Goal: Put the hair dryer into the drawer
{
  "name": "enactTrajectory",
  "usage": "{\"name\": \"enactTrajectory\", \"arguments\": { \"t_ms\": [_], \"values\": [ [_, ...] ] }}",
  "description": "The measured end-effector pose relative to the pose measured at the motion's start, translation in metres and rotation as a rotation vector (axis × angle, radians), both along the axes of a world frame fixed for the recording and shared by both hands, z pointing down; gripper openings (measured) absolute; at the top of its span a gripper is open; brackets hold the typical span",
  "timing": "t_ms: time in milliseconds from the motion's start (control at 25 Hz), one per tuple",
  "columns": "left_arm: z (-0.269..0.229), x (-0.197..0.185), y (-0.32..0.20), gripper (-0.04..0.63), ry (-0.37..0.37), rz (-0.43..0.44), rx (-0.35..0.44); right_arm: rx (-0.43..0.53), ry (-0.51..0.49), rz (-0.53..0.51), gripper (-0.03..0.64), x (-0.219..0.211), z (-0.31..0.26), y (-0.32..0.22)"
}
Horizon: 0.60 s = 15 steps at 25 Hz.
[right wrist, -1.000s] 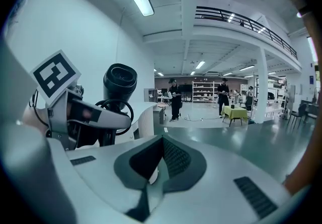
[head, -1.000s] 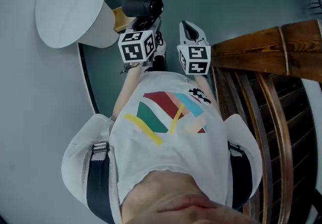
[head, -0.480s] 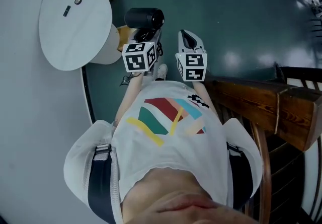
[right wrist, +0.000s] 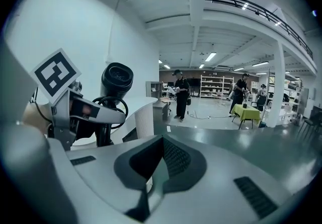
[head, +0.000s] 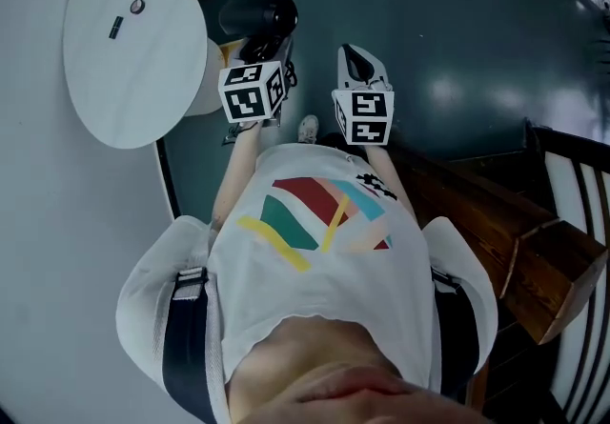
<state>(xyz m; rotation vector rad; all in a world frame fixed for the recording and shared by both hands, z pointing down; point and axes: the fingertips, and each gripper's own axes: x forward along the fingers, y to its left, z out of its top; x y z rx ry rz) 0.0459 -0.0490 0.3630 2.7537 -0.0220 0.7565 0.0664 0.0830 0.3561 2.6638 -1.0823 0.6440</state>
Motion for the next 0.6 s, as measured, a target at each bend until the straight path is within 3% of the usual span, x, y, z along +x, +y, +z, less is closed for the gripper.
{"name": "enactTrajectory", "arguments": {
  "t_ms": [280,600],
  "values": [
    [0.012,0.025,-0.022,0.227,-0.033,-0.055,0.006,0.003,-0.045,0.008,0.009,0.032,0.015,-0.002],
    [0.024,0.072,-0.044,0.227,-0.053,-0.130,-0.003,0.000,-0.058,-0.106,0.009,0.098,0.028,-0.049]
  ]
}}
